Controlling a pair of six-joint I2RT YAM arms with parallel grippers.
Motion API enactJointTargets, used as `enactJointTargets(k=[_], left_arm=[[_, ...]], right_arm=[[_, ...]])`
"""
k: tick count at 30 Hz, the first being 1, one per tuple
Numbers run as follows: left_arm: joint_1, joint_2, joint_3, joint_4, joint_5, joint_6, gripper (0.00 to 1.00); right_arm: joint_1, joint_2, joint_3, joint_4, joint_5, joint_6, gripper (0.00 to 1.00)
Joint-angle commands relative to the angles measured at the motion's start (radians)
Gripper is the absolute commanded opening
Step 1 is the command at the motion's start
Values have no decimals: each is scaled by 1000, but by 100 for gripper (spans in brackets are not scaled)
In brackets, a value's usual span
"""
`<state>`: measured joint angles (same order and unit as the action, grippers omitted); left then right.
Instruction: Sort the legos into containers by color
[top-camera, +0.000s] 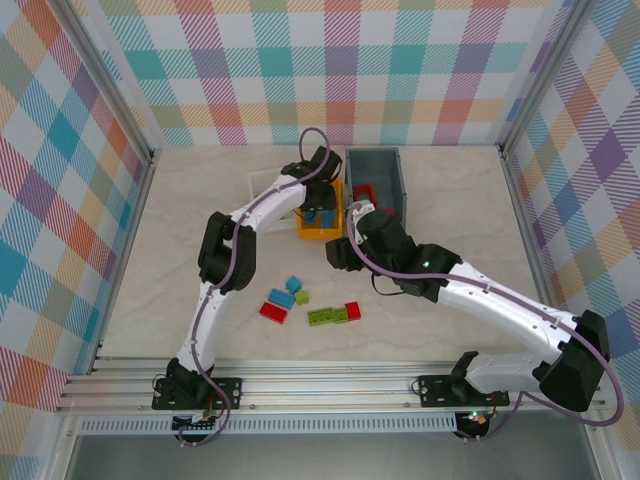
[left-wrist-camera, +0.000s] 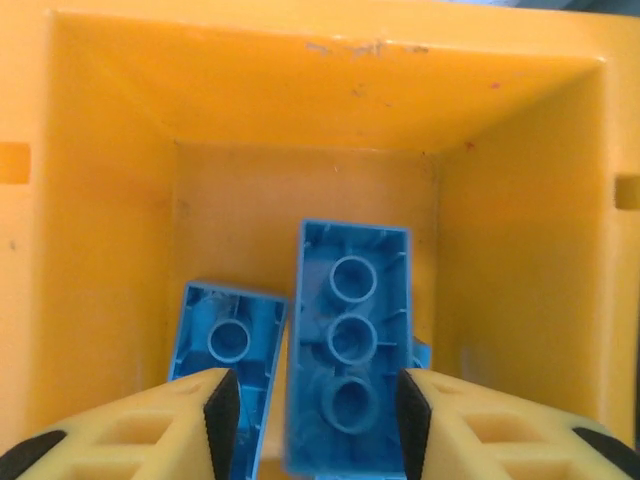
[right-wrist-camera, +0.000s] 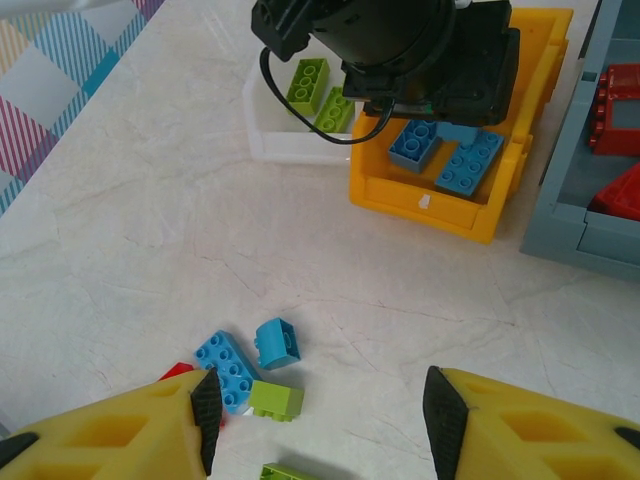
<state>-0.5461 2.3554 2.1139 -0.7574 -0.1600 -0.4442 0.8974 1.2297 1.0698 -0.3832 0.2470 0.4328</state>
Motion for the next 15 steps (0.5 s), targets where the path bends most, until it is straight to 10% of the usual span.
enactJointTargets(k=[1, 15], left_arm=[[5, -132, -15, -1, 16, 3, 47], [-50, -777, -532, 104, -25, -139, 33]], right_arm=[[5, -11, 8, -15, 9, 3, 58], [53, 24, -41, -131, -59, -100, 56]])
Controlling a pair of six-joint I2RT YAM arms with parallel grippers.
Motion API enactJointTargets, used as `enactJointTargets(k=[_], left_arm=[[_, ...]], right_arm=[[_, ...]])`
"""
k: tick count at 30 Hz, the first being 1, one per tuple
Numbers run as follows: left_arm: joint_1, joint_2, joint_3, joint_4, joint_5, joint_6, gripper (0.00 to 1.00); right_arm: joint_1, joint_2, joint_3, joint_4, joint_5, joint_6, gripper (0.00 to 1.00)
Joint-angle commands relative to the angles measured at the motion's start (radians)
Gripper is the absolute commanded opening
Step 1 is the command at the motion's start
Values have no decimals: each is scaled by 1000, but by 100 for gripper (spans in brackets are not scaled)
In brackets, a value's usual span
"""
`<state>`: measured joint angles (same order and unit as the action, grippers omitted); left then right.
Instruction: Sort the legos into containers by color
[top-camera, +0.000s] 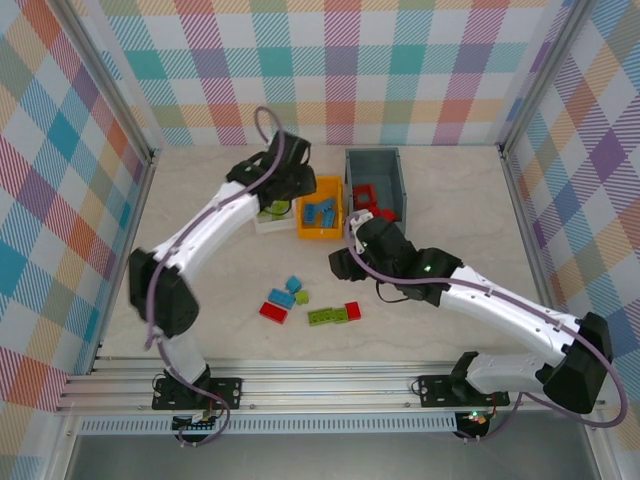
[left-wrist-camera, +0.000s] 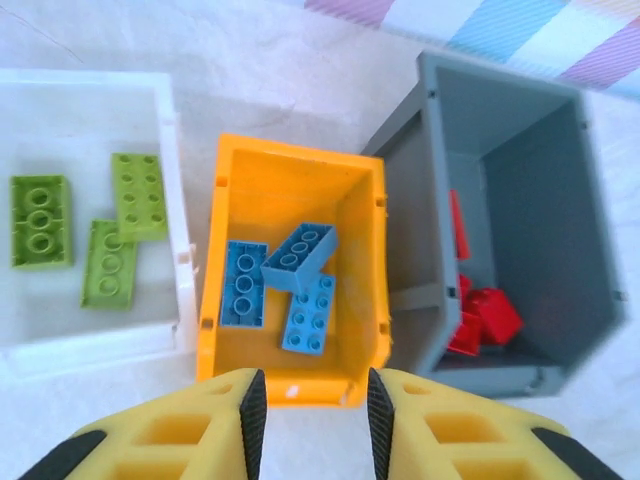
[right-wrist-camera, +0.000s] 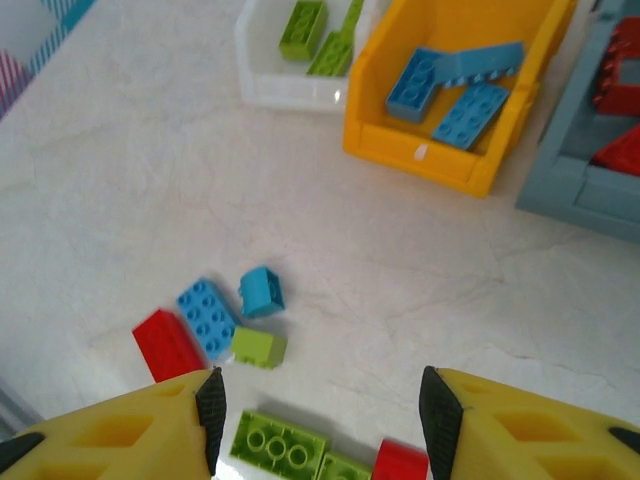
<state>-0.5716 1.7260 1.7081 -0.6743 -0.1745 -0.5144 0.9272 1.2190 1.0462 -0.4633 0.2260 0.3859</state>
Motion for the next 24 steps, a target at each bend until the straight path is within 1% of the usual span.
enactJointTargets(k=[1, 5, 8, 12, 15, 17, 20, 24], left_arm=[[-32, -204, -182, 28, 1, -85, 33], [-102, -429, -415, 64, 55, -152, 34], [-203, -542, -566, 107, 68, -213, 34], [-377, -623, -693, 131, -24, -303, 34], [-473, -684, -769, 157, -98, -376, 34], [-529, -719, -794, 143, -159, -410, 34], [-597, -775, -815, 90, -242, -446, 34], [-635, -862, -852, 35, -301, -492, 34]], right_arm=[[25, 45, -21, -67, -35, -41, 56], [25, 64, -38, -246, 62, 119, 56], [25, 24, -124, -283, 26, 225, 56], [27, 14, -229, -300, -40, 279, 58], [53, 43, -276, -281, -71, 286, 62], [80, 59, -295, -247, -87, 286, 64], [103, 110, -298, -202, -106, 278, 66], [106, 171, -297, -137, -129, 271, 67]])
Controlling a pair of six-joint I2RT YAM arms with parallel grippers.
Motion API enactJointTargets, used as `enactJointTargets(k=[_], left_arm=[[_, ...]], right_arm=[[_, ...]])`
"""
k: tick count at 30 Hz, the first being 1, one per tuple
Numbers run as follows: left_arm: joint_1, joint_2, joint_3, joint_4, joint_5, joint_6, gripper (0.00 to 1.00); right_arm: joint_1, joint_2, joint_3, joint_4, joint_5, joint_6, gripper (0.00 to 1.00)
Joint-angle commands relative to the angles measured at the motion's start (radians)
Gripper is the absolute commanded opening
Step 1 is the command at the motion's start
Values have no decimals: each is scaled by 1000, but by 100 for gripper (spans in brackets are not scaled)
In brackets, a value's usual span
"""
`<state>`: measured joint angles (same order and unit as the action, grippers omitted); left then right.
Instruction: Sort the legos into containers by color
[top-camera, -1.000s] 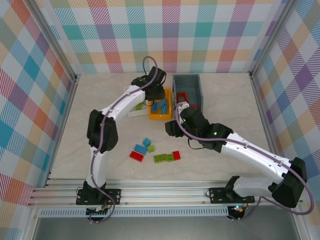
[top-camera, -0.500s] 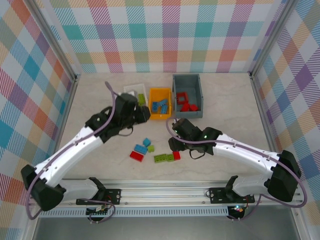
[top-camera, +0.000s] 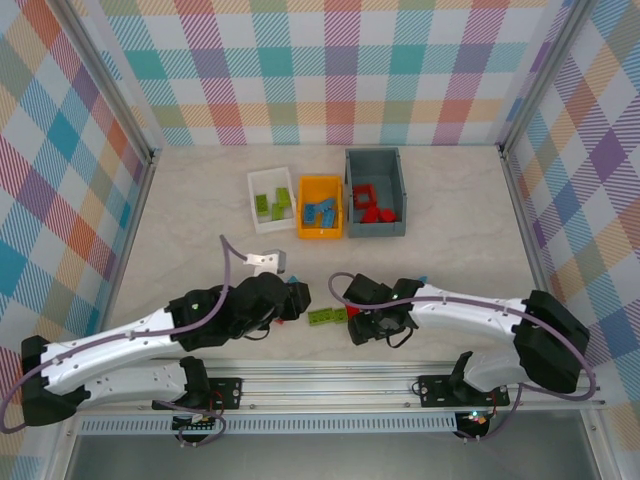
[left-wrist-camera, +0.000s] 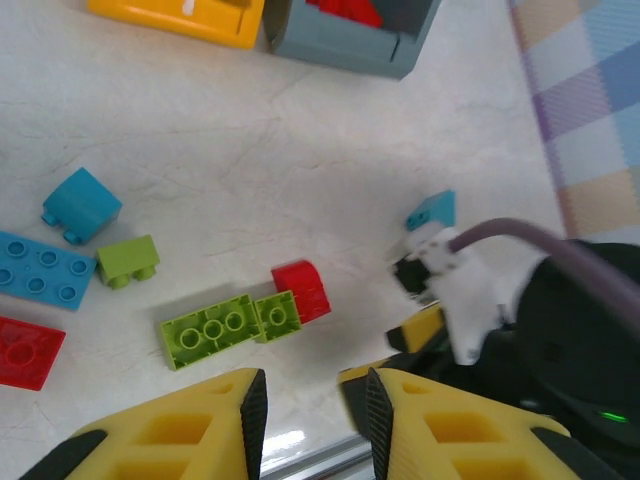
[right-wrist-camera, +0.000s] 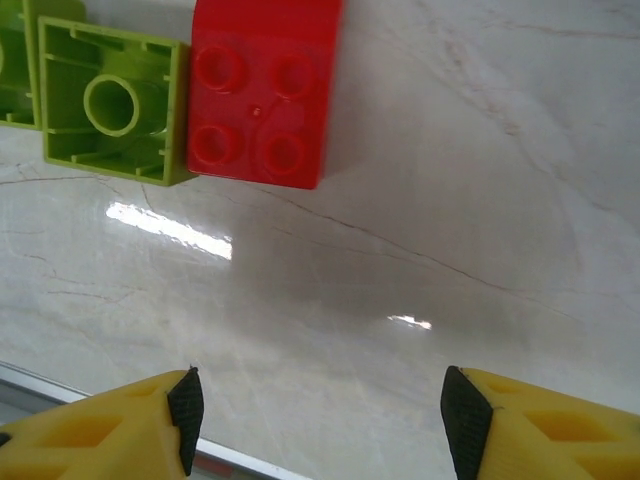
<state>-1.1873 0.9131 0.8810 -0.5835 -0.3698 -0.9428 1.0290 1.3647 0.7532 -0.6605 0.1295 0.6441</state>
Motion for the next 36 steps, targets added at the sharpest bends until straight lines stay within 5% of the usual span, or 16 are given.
enactJointTargets(k=[1, 15, 36], left_arm=[[-21, -69, -30, -75, -115, -72, 34], [-23, -113, -28, -93, -136, -70, 34], [-23, -80, -35, -49, -112, -59, 34]], right_arm=[[4, 43, 2, 71, -30, 11, 68], [-44, 264, 135, 146, 76, -10, 60], [-99, 332, 223, 130, 43, -17, 51]])
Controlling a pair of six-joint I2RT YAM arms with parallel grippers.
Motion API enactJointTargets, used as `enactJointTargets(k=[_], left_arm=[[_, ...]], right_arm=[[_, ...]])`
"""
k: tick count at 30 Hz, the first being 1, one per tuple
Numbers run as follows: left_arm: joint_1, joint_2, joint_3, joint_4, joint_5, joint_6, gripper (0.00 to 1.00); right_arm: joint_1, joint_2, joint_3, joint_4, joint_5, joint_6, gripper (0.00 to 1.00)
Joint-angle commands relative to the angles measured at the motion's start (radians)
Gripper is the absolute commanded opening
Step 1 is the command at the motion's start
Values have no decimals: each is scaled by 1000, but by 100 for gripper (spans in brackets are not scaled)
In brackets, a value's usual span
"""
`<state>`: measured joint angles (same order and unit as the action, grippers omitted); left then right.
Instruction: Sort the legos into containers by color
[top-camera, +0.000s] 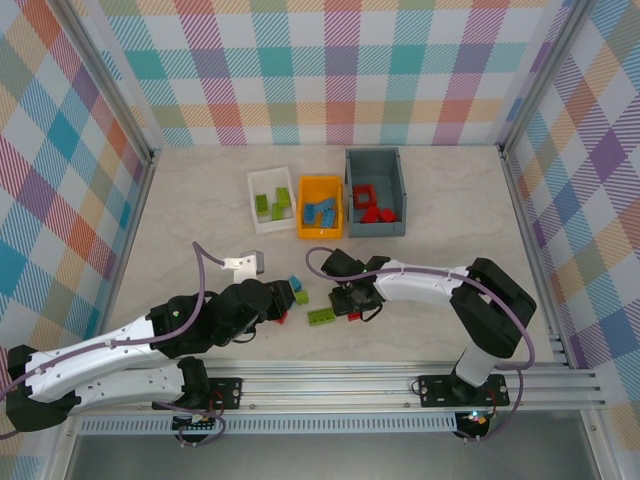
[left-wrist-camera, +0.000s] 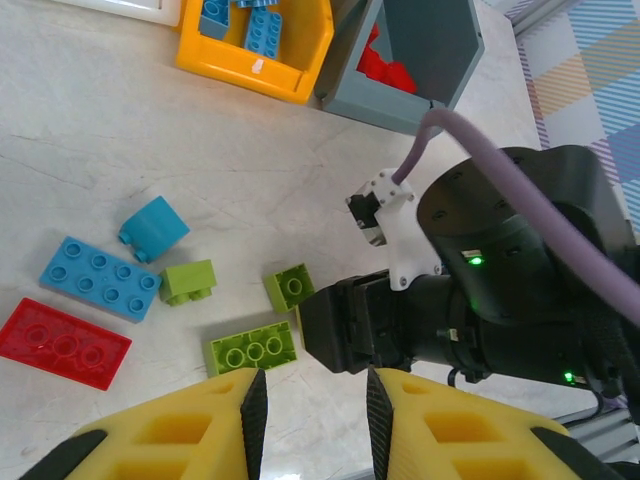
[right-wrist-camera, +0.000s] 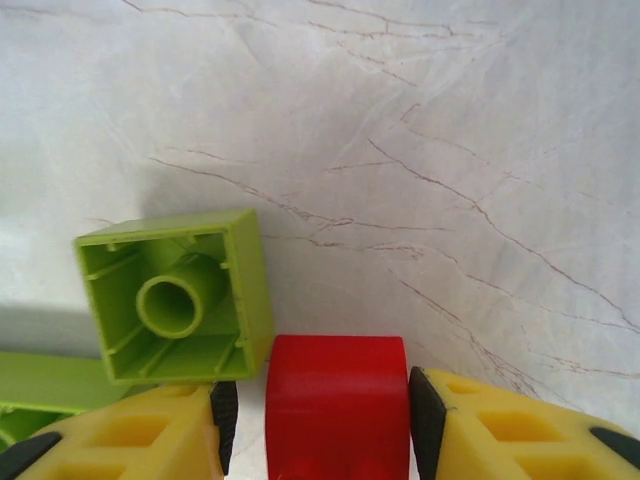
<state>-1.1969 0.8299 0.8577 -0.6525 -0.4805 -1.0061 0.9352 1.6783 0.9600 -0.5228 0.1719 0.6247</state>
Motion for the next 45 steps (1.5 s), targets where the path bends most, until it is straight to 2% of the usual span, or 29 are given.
enactJointTargets(k=[1, 7, 18, 28, 32, 36, 41, 45], left_arm=[[-14, 5, -10, 21, 0, 4, 34], [-13, 0, -17, 23, -1, 3, 34], [-14, 9, -33, 50, 9, 1, 33], [-14, 31, -28, 72, 20, 9, 33], [-14, 74, 1, 108, 39, 41, 33], [-14, 201, 79, 182, 72, 99, 33], [-5, 399, 220, 257, 90, 187, 33], [57, 515, 291, 327, 152, 221, 32]], right_arm=[[-5, 13, 14, -9, -1, 4, 51], [-3, -28, -3, -40, -10, 0, 56], [4, -48, -39, -50, 10, 8, 38], [-11, -110, -12, -106, 53, -12, 31], [-93, -214, 32, -177, 78, -57, 31], [-257, -239, 154, -216, 86, -162, 31], [-385, -52, 399, -231, 132, -246, 31], [-437, 124, 608, -256, 200, -255, 31]])
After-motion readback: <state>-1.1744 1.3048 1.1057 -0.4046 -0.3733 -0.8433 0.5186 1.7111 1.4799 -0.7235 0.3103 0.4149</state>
